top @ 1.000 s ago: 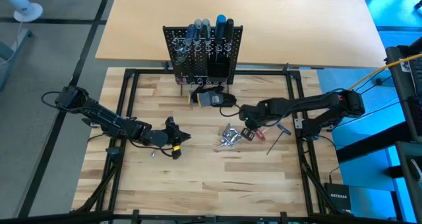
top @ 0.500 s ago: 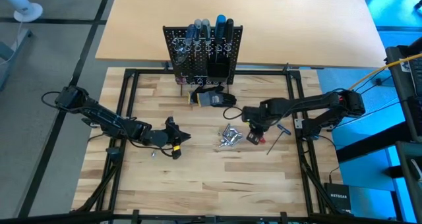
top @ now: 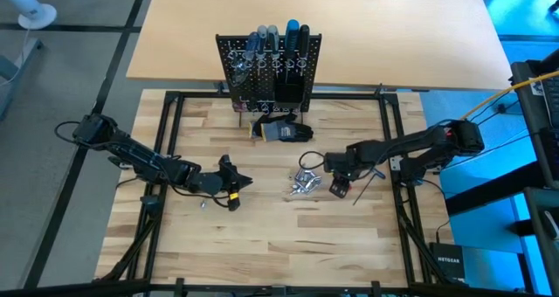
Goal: Hang tools onto peg board
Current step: Hang the bottom red allen wrench on the pegboard
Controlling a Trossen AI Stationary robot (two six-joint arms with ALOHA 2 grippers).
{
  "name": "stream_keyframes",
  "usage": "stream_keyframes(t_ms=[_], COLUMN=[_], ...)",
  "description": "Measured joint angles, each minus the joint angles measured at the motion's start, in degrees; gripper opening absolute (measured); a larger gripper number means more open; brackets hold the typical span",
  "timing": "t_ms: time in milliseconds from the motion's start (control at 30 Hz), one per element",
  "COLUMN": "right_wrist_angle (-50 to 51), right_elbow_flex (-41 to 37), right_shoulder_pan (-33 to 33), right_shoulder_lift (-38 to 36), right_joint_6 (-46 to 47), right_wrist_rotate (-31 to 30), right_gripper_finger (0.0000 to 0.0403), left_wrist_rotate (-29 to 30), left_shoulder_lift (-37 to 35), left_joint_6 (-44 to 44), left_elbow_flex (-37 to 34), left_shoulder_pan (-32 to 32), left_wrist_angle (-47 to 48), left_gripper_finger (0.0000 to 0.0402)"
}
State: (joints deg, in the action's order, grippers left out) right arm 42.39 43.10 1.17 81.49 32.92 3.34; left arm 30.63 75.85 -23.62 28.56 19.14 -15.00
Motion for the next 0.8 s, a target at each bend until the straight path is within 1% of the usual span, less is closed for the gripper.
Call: stream_keyframes(t_ms=[133,500,633,800], right_wrist_angle=[-0.08,-9.95,-10.0,-10.52], right_elbow_flex=[-1.4,-7.64,-8.01,-8.1], right_shoulder_pan=[-1.53,-1.95,-1.84,-1.84], right_shoulder_lift=[0.0,-0.02,-0.02,-0.04], right_joint_6=[1.1,4.32,4.2,3.16], right_wrist_rotate=[-0.84,-0.7,-4.4,-4.64], right_gripper_finger=[0.021,0.019,0.0163,0.0118], left_wrist_rotate=[0.0,0.0,0.02,0.02], left_shoulder_lift=[0.0,0.0,0.0,0.0], left_joint_6=[0.07,0.0,0.0,0.0], left_elbow_flex=[0.0,0.0,0.0,0.0], left_shoulder_pan=[0.01,0.0,0.01,-0.07], left_wrist_angle=[0.19,1.11,1.07,1.07], left_gripper_finger=[0.0031,0.0031,0.0031,0.0031])
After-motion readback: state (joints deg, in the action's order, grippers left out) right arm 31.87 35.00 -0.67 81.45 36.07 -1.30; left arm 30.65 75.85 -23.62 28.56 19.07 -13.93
